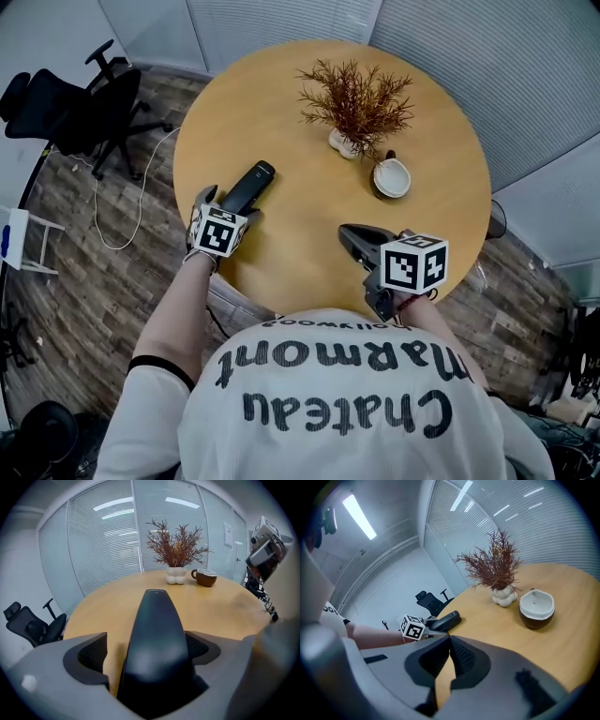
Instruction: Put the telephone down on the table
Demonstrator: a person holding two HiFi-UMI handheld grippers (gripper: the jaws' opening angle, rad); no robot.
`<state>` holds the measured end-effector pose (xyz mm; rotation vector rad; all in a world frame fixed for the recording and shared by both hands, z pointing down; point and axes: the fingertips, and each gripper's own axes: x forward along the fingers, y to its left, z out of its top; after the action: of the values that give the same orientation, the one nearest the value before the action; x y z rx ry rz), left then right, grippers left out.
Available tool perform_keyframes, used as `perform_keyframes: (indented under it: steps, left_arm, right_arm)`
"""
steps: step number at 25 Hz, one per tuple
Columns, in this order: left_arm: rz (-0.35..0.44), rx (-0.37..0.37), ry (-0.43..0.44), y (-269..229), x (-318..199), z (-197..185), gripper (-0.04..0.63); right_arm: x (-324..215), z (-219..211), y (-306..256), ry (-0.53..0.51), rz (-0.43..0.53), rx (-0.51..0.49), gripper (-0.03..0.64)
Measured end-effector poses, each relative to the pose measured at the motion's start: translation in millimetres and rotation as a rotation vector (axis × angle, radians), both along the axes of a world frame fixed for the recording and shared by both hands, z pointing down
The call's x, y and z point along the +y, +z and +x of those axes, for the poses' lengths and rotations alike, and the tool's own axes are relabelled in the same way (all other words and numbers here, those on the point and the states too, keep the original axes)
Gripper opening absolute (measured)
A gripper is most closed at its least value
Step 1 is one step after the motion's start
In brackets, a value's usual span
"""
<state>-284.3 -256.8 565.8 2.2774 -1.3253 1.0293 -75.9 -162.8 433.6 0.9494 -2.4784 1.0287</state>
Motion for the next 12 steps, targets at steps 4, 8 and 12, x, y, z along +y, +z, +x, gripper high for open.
perform_keyframes:
  steps: [4,8,12]
  left_arm:
    - [0.007,-0.019,-0.004,-4,8,-5,0.52]
    - [0.046,0.033,-0.021,-29,19,-2,0.515]
    - [0.125,0.166,-0.074,-71,31,12,0.455]
  right_arm:
    - [8,5,-3,-0.015,0.005,-0.008,0.015]
    - [8,22,-4,-0.009,0.006,-0.022,0.015]
    - [5,35,-8,-0.031,0.004,-0.033,0.015]
